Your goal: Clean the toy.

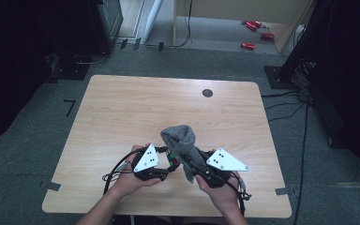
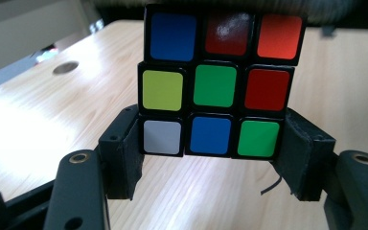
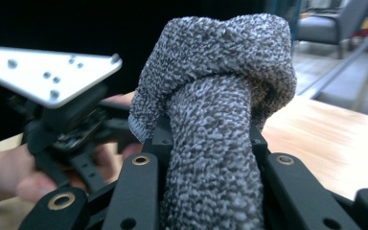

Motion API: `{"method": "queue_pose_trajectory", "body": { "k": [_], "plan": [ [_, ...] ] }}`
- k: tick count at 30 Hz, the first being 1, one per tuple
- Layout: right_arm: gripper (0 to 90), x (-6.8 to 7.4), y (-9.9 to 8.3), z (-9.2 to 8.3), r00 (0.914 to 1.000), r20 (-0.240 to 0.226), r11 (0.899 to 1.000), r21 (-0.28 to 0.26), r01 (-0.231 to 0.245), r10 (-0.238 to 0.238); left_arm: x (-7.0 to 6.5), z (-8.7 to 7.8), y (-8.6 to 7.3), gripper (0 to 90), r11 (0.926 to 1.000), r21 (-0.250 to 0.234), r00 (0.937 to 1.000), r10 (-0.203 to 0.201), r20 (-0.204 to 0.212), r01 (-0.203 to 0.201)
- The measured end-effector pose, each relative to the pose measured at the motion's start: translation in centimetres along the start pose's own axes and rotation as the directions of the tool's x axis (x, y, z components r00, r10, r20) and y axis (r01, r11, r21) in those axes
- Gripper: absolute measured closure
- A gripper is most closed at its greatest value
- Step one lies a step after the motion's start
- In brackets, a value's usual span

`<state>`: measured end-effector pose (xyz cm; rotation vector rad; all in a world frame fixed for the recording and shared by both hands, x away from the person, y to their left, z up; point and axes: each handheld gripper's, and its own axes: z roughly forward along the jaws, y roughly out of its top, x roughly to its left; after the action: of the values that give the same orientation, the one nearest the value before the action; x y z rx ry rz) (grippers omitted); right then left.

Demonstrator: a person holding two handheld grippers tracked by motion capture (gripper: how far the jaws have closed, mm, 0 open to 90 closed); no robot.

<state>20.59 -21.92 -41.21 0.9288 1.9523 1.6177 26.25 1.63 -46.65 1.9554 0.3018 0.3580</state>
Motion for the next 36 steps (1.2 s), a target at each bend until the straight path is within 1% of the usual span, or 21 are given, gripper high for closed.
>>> {"method": "queue_pose_trajectory", "body": {
  "k": [2,6,8,10,12,14,16,17,18,19,20,21,22,23,25,26,30,32,34,35,36],
  "plan": [
    [69.1,-0.6,-0.9,0.5,0.9982,-0.012,0.998,-0.012,-0.058,0.058,0.0,-0.4,0.1,35.1,0.9999,-0.008,0.9999,0.011,0.005,-0.01],
    [69.3,-3.1,-1.9,0.0,0.9837,0.124,0.99,0.042,-0.136,0.13,0.4,-0.5,0.0,35.1,0.9999,-0.012,1.0,-0.001,-0.001,0.001],
    [69.2,-3.8,-1.9,-0.4,0.9775,0.152,0.987,0.036,-0.153,0.146,0.4,-0.4,-0.1,35.0,1.0,-0.006,0.9999,0.004,-0.013,-0.004],
    [69.1,-3.4,-1.3,-0.8,0.9817,0.127,0.99,0.005,-0.143,0.141,0.4,-0.3,-0.2,35.0,1.0,0.004,0.9998,0.008,-0.019,-0.008],
    [69.0,-2.1,-0.4,-0.9,0.9927,0.055,0.994,-0.034,-0.106,0.107,0.4,-0.2,-0.2,35.0,1.0,0.002,0.9999,0.001,-0.016,-0.001],
    [68.9,-0.8,0.0,-0.6,0.996,-0.004,0.995,-0.035,-0.089,0.089,0.3,-0.4,0.0,35.0,0.9998,-0.017,1.0,-0.007,-0.003,0.007],
    [68.9,-0.3,-0.3,0.0,0.9983,0.001,0.998,-0.008,-0.059,0.059,0.3,-0.8,0.2,35.0,0.9991,-0.041,0.9998,-0.012,0.016,0.013],
    [68.9,-0.6,-0.6,0.1,0.9971,0.005,0.997,-0.015,-0.075,0.076,0.4,-0.9,0.2,35.0,0.9992,-0.039,0.9999,-0.006,0.01,0.006],
    [69.0,-1.3,-1.0,0.1,0.9936,0.024,0.994,-0.018,-0.11,0.11,0.5,-1.0,0.2,35.0,0.9993,-0.037,0.9999,-0.01,0.013,0.011],
    [69.1,-2.0,-1.4,0.0,0.9909,0.082,0.994,-0.002,-0.107,0.107,0.6,-1.0,0.0,35.0,0.999,-0.041,0.9998,-0.015,0.012,0.015],
    [69.1,-2.7,-1.7,-0.1,0.9836,0.155,0.995,0.024,-0.097,0.093,0.6,-1.0,0.0,35.0,0.999,-0.041,0.9998,-0.015,0.012,0.015],
    [69.1,-3.7,-2.1,-0.5,0.9733,0.202,0.993,0.028,-0.117,0.109,0.9,-1.2,-0.1,35.0,0.9981,-0.055,0.9996,-0.027,0.005,0.028],
    [69.1,-4.2,-2.3,-0.8,0.9685,0.205,0.989,0.019,-0.148,0.141,1.0,-1.2,-0.1,35.0,0.9977,-0.059,0.9994,-0.033,0.005,0.034],
    [69.1,-4.2,-2.3,-0.8,0.9685,0.205,0.989,0.019,-0.148,0.141,1.0,-1.2,-0.1,35.0,0.9977,-0.059,0.9994,-0.033,0.005,0.034],
    [69.0,-4.6,-2.1,-1.3,0.9676,0.182,0.984,-0.019,-0.175,0.175,1.3,-1.3,-0.2,35.0,0.9954,-0.077,0.9983,-0.056,0.016,0.057],
    [69.0,-4.1,-1.5,-1.4,0.9812,0.117,0.988,-0.044,-0.149,0.154,1.5,-1.4,-0.2,35.0,0.9914,-0.097,0.9958,-0.084,0.035,0.087],
    [69.1,-3.4,-1.5,-0.7,0.9949,0.003,0.994,-0.036,-0.101,0.101,2.1,-2.1,-0.1,35.0,0.9785,-0.146,0.9881,-0.137,0.069,0.146],
    [69.2,-3.6,-2.2,-0.3,0.9935,-0.049,0.994,-0.027,-0.104,0.103,2.4,-2.4,-0.2,35.0,0.9727,-0.165,0.9849,-0.15,0.086,0.163],
    [69.4,-4.1,-3.0,0.2,0.9859,-0.127,0.994,-0.005,-0.11,0.109,2.7,-2.8,-0.2,35.0,0.9626,-0.192,0.9789,-0.173,0.11,0.191],
    [69.4,-4.1,-3.0,0.2,0.9859,-0.127,0.994,-0.005,-0.11,0.109,2.7,-2.8,-0.2,35.0,0.9626,-0.192,0.9789,-0.173,0.11,0.191],
    [69.3,-4.2,-3.5,0.5,0.9809,-0.166,0.995,0.03,-0.097,0.101,3.0,-3.0,-0.2,35.0,0.9544,-0.21,0.9739,-0.189,0.126,0.212]
  ]
}}
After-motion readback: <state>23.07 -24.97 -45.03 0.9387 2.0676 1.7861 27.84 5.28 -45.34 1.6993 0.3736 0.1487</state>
